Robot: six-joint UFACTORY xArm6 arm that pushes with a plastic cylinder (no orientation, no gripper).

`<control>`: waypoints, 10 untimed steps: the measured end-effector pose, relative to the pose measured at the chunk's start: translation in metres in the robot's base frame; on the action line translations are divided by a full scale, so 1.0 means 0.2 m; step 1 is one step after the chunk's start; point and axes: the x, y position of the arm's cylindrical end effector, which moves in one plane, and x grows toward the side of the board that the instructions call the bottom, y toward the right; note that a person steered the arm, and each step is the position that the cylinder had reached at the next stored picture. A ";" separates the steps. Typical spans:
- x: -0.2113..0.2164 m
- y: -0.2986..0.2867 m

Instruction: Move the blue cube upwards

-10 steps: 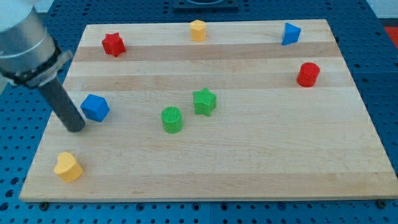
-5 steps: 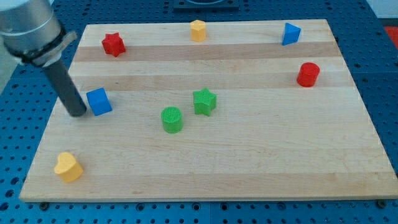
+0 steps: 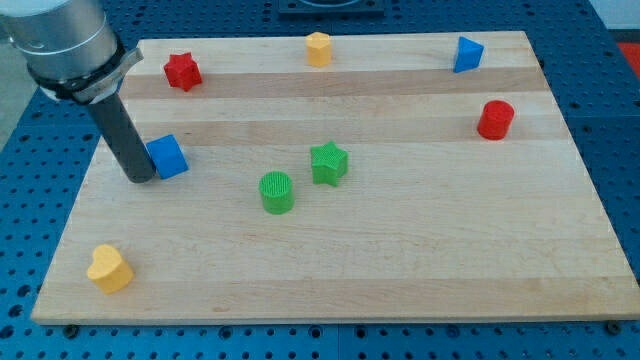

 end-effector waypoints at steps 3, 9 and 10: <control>-0.07 0.00; -0.02 0.15; -0.09 0.11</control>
